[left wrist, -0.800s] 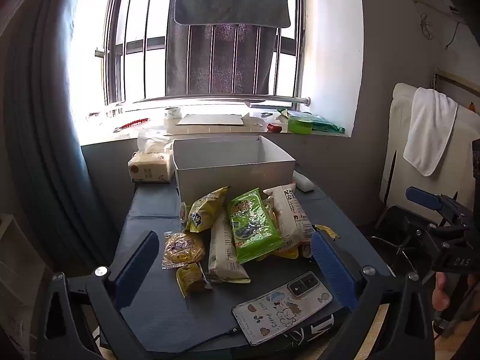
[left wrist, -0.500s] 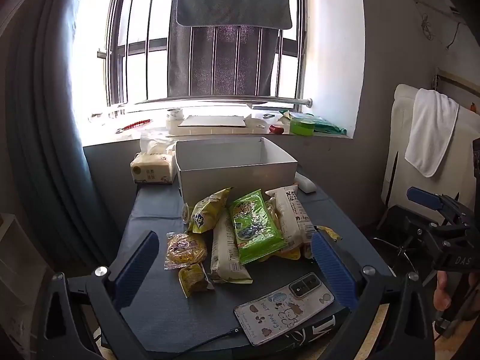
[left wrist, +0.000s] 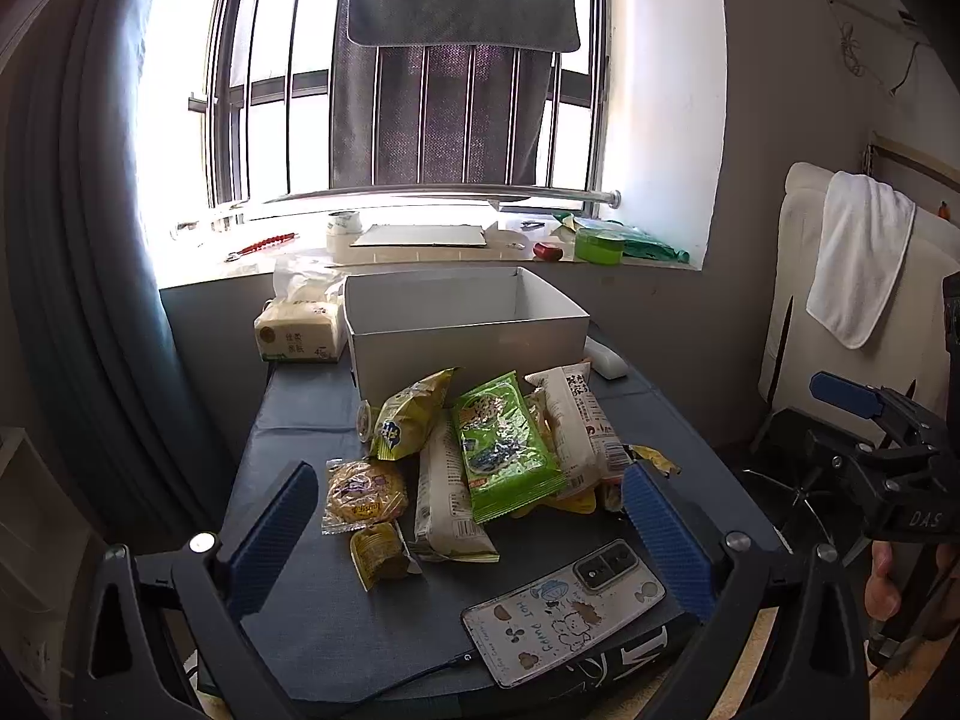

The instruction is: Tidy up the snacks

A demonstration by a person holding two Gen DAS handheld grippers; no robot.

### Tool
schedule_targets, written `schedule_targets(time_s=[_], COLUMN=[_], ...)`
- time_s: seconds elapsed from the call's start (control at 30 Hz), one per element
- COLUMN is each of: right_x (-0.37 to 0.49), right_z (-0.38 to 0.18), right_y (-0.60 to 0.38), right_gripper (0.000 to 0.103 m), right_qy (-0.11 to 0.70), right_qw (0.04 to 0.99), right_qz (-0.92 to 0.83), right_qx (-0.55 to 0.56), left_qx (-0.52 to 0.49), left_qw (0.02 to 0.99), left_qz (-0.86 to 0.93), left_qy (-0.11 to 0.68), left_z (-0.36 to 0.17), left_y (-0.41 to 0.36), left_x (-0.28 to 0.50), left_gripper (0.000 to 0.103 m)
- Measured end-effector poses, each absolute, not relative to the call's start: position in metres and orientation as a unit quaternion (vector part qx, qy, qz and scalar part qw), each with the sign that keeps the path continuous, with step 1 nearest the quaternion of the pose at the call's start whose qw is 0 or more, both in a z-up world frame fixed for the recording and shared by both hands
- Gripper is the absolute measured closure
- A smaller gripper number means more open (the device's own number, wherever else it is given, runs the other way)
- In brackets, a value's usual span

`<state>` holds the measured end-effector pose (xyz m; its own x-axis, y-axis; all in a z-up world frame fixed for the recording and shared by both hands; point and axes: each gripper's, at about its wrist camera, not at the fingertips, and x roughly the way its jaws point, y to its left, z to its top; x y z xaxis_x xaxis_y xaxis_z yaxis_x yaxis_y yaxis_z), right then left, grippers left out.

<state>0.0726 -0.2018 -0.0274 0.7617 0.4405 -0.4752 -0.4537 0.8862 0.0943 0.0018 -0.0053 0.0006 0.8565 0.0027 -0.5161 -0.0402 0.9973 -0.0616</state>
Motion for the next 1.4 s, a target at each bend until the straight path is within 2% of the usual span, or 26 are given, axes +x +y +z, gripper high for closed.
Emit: schedule_targets(time_s=[1.4], right_x=[0.0695], right_z=[-0.0282], right_y=[-0.1986], right_gripper=[0.000], right_qy=[0.251], right_qw=[0.937], right_qz=[0.243], right_qx=[-0.021], left_qx=[-0.039], left_qw=[0.961], left_qz=[0.020], left_qy=[0.272], left_z=[-0.0052], left_y=[-0.0014], left_x=[-0.0004], left_gripper=[0.000])
